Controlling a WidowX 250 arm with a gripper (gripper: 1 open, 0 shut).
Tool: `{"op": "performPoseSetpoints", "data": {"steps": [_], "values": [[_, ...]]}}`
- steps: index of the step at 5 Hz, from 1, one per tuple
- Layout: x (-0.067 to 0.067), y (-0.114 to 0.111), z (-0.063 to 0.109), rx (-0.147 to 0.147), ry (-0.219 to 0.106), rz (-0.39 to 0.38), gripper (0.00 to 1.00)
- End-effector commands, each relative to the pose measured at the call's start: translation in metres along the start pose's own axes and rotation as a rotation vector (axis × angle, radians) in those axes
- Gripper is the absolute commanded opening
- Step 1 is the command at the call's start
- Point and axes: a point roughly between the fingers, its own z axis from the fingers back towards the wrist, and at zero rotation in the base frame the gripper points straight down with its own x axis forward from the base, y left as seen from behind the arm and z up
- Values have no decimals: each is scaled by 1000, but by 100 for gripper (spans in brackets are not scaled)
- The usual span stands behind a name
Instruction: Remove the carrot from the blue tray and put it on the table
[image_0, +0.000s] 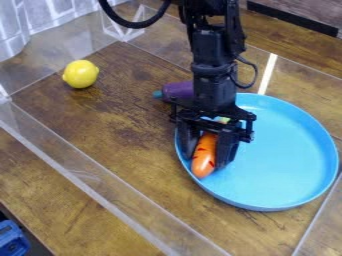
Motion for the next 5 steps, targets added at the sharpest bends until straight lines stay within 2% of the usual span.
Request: {"op": "performPoseSetpoints", "data": {"steps": [1, 5], "values": [[6, 0, 21, 7, -60, -11, 0], [-2, 11, 51, 46, -87, -27, 0]]}}
